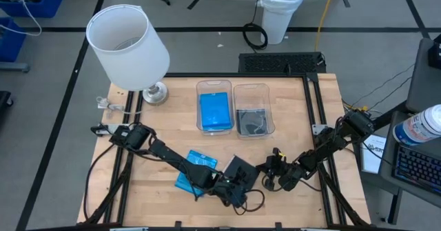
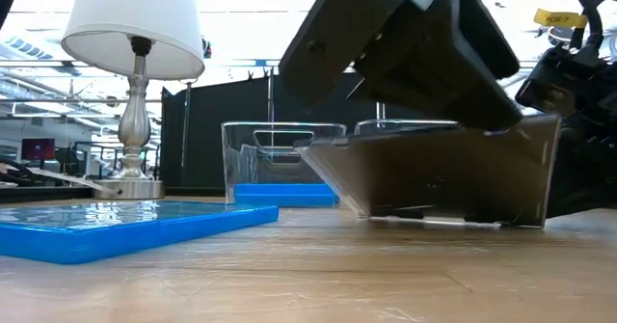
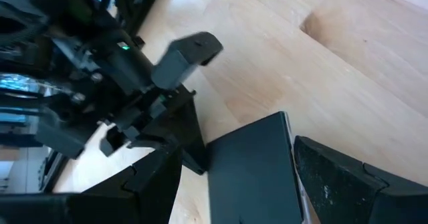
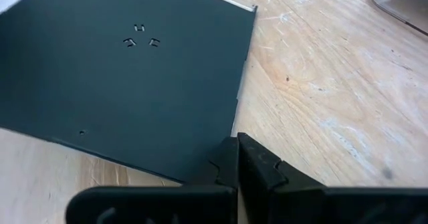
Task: Pick & place jewel cases by type
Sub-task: Stack the black CD case on top of the black CD cases in the right transparent bin
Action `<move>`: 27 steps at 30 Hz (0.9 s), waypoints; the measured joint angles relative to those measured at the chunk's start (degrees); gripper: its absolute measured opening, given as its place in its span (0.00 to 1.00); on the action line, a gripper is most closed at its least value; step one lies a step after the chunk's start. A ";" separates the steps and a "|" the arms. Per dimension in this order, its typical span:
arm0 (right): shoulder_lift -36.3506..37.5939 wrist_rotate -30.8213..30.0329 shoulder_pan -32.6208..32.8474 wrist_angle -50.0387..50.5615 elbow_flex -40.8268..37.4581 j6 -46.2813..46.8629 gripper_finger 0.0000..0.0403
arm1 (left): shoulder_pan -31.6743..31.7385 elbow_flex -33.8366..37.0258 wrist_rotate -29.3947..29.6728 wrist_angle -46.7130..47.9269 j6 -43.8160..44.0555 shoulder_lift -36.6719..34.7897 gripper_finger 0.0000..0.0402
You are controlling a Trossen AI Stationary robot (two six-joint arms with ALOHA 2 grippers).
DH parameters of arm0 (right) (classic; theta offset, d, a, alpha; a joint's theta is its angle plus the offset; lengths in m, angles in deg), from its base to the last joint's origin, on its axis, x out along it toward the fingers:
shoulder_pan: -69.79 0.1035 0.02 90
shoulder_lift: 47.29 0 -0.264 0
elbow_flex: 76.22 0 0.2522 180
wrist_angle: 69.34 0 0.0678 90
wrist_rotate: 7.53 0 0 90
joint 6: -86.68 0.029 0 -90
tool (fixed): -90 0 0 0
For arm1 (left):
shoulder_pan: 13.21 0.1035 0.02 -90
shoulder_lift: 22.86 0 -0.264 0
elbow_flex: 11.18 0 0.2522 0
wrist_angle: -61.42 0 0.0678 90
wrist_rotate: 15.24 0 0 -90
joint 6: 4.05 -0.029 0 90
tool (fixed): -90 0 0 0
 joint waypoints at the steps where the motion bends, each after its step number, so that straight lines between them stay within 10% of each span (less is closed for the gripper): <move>1: 0.00 0.00 0.00 0.00 0.00 0.20 0.00 | 0.00 0.00 0.21 -0.39 -0.03 0.00 0.71; 12: 0.09 7.14 0.63 -3.03 0.73 0.67 0.00 | 2.65 0.56 11.90 -2.01 -1.52 0.98 0.71; 27: 0.02 4.69 0.28 -3.49 0.33 -3.55 0.00 | 3.74 0.13 6.20 1.94 5.36 0.24 0.71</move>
